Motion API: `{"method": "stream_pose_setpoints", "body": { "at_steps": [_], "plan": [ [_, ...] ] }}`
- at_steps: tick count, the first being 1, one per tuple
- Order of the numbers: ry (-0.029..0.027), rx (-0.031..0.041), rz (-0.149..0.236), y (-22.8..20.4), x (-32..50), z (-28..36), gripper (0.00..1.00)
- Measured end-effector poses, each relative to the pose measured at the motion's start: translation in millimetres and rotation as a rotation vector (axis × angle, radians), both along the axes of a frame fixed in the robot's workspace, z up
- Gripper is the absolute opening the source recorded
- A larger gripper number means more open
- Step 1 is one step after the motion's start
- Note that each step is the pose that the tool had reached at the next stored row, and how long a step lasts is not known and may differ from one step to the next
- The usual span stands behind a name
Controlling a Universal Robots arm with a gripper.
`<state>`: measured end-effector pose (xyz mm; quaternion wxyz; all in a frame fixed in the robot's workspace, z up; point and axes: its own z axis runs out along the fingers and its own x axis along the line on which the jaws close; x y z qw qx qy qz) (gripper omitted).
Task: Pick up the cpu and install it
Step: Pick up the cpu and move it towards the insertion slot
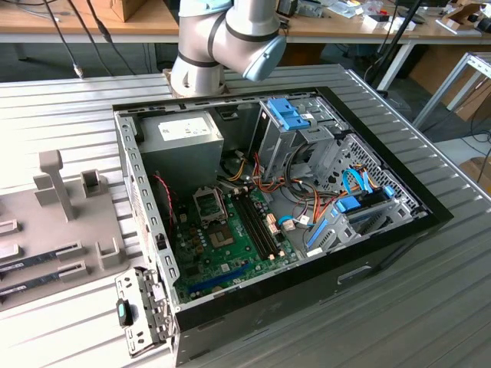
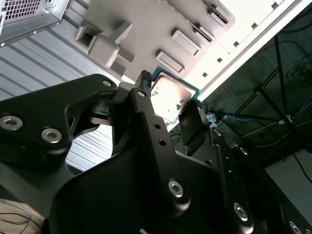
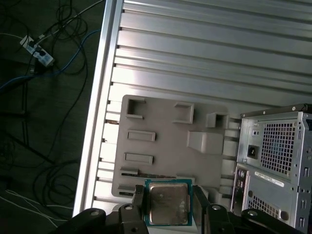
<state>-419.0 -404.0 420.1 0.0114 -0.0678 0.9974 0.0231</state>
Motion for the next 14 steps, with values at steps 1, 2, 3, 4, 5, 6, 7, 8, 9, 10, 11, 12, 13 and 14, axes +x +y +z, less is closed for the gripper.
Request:
{"method": "stream_pose_setpoints", "body": {
  "at_steps": [1, 2, 3, 4, 5, 6, 7, 8, 9, 10, 11, 12, 13, 14],
  "plan": [
    [0.0001, 0.0000, 0.000, -0.1, 0.4, 0.0, 0.47],
    [0.0000, 0.0000, 0.000, -0.2, 1.2, -0.2, 0.47],
    [0.0000, 0.0000, 0.000, -0.3, 1.8, -0.3, 0.47],
    [0.0000, 0.0000, 0.000, -0.5, 2.7, -0.4, 0.47],
    [0.0001, 0.0000, 0.000, -0.6, 3.4, -0.5, 0.47],
    [0.0000, 0.0000, 0.000, -0.7, 4.1, -0.6, 0.47],
    [0.0001, 0.0000, 0.000, -0.9, 5.4, -0.8, 0.47],
    [0.0000, 0.0000, 0.000, -1.1, 6.2, -0.9, 0.47],
    [0.0000, 0.0000, 0.000, -1.1, 6.8, -1.0, 0.47],
    [0.0000, 0.0000, 0.000, -1.2, 7.4, -1.1, 0.47],
    [0.0001, 0.0000, 0.000, -1.3, 8.1, -1.2, 0.47],
    [0.0001, -0.0001, 0.000, -1.6, 9.9, -1.4, 0.47],
    [0.0000, 0.0000, 0.000, -1.7, 11.0, -1.6, 0.47],
    [-0.0001, 0.0001, 0.000, -1.8, 11.6, -1.7, 0.47]
  ]
}}
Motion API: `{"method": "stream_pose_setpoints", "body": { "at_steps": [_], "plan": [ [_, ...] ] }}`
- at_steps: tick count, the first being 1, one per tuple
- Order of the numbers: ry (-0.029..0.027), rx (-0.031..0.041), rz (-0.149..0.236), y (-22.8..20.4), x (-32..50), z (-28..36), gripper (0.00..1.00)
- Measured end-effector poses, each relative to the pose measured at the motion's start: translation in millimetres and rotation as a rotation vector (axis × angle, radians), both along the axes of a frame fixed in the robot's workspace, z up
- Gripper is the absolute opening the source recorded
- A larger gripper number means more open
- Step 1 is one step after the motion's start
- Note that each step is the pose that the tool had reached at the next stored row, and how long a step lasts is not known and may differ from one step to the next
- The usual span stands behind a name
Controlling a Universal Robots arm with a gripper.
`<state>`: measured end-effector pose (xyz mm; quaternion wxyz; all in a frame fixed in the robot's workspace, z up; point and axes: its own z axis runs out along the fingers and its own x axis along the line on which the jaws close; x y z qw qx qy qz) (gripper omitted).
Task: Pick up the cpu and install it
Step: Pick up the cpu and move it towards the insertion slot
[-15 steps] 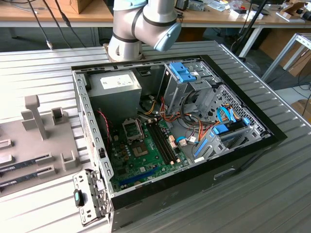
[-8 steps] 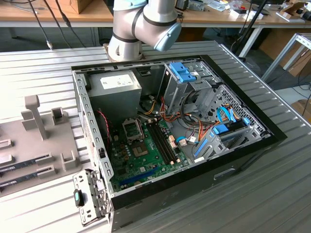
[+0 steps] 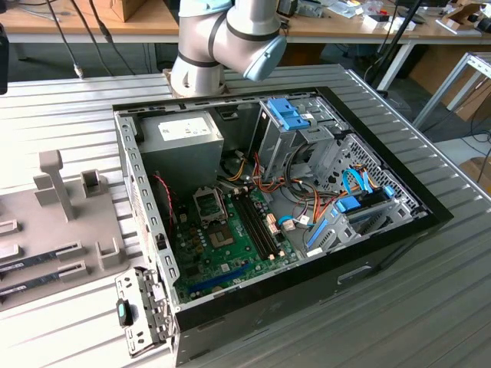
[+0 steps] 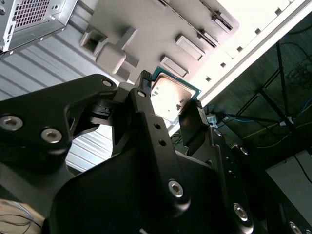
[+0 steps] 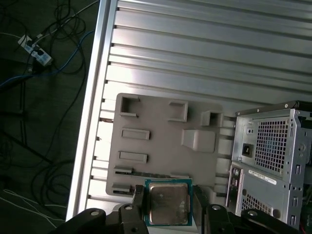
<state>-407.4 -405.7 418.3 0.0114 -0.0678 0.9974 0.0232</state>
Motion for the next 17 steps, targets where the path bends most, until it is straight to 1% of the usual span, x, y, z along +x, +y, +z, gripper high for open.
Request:
{"method": "stream_pose_setpoints", "body": {
  "at_steps": [8, 11, 17],
  "plan": [
    [0.0002, -0.0001, 0.000, -0.7, 6.8, -0.8, 0.47],
    [0.0001, -0.0001, 0.000, -1.1, 10.8, -1.4, 0.47],
    [0.0002, -0.0001, 0.000, -1.5, 15.2, -2.2, 0.47]
  ]
}}
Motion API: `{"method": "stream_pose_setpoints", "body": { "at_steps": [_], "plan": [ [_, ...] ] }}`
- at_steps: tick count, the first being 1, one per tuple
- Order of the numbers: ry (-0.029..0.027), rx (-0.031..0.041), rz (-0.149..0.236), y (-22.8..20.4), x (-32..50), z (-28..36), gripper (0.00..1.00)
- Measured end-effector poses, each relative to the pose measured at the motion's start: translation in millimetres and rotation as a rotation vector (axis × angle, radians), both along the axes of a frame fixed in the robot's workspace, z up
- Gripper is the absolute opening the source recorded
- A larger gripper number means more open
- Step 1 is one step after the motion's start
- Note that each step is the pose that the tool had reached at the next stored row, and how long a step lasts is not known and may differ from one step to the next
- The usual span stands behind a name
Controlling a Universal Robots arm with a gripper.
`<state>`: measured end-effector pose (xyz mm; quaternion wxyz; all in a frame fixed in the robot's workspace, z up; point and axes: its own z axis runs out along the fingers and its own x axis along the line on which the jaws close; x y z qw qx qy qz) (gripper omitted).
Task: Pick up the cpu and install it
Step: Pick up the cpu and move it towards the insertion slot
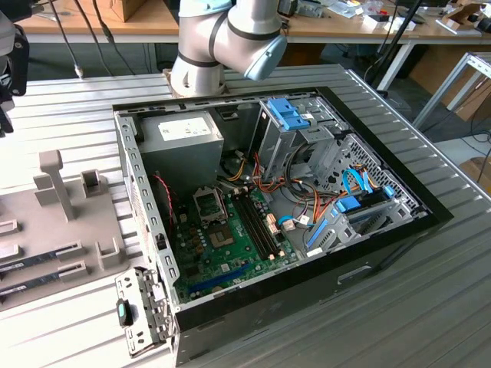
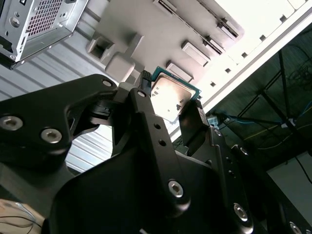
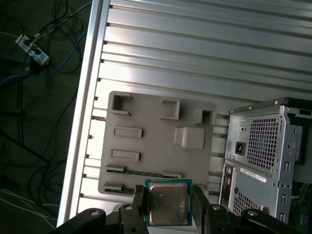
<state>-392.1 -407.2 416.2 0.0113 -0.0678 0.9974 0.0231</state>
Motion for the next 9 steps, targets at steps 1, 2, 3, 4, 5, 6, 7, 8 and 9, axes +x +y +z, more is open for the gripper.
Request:
{"method": "stream_pose_setpoints", "body": {
  "at_steps": [1, 2, 3, 4, 5, 6, 7, 8, 9],
  "plan": [
    [-0.0001, 0.0001, 0.000, -0.1, 1.5, -0.3, 0.47],
    [0.0000, 0.0000, 0.000, -0.2, 2.1, -0.4, 0.47],
    [0.0000, 0.0000, 0.000, -0.2, 2.8, -0.5, 0.47],
    [-0.0001, 0.0000, 0.000, -0.2, 3.7, -0.7, 0.47],
    [0.0000, 0.0000, 0.000, -0.3, 4.5, -0.8, 0.47],
    [-0.0001, 0.0000, 0.000, -0.3, 5.1, -0.9, 0.47],
    [0.0000, 0.0000, 0.000, -0.3, 5.8, -1.0, 0.47],
    [-0.0001, 0.0001, 0.000, -0.4, 6.5, -1.1, 0.47],
    [0.0000, 0.0000, 0.000, -0.4, 7.2, -1.2, 0.47]
  ]
}}
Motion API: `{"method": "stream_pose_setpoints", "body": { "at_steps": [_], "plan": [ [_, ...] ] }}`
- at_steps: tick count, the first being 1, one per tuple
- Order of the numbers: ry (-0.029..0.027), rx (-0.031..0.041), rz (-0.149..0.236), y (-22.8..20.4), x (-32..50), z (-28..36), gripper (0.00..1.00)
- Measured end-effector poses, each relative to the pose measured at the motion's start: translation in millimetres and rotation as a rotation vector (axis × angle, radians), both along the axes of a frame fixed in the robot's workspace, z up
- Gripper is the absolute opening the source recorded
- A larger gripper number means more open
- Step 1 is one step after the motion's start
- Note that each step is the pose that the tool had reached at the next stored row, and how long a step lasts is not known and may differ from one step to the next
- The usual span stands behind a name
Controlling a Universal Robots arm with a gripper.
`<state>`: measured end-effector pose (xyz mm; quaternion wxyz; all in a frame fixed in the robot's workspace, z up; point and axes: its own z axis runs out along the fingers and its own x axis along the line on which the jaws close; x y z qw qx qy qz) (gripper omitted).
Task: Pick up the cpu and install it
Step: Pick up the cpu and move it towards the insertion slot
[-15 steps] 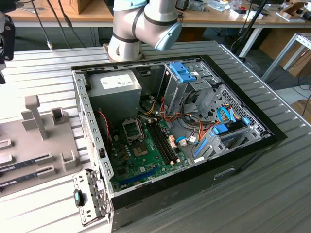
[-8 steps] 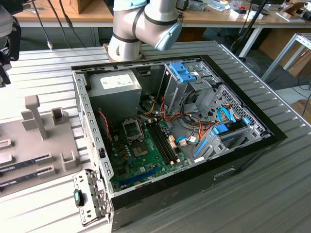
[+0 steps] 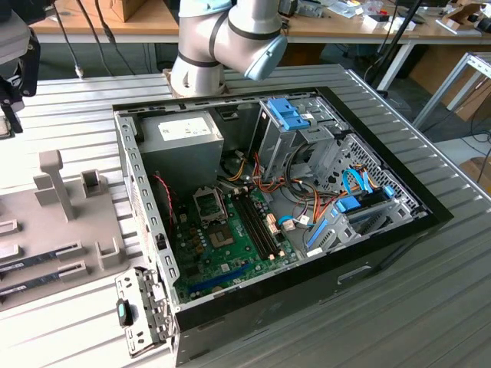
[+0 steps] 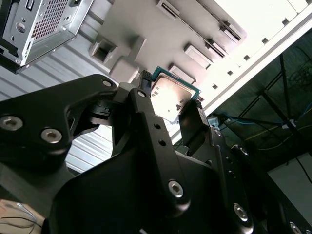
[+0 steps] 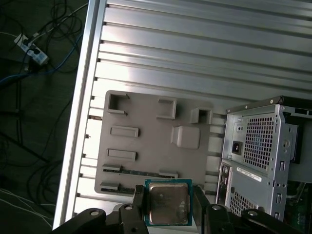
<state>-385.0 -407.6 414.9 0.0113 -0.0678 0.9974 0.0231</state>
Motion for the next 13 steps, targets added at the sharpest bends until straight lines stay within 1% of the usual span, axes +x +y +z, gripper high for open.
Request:
{"method": "stream_pose_setpoints", "body": {
  "at_steps": [8, 10, 12, 13],
  "plan": [
    [0.0000, 0.0000, 0.000, -0.3, 7.9, -1.3, 0.47],
    [0.0000, 0.0000, 0.000, -0.9, 17.9, -3.0, 0.47],
    [-0.0001, 0.0000, 0.000, -1.2, 22.5, -3.8, 0.47],
    [0.0000, 0.0000, 0.000, -1.3, 26.4, -4.6, 0.47]
  ]
}}
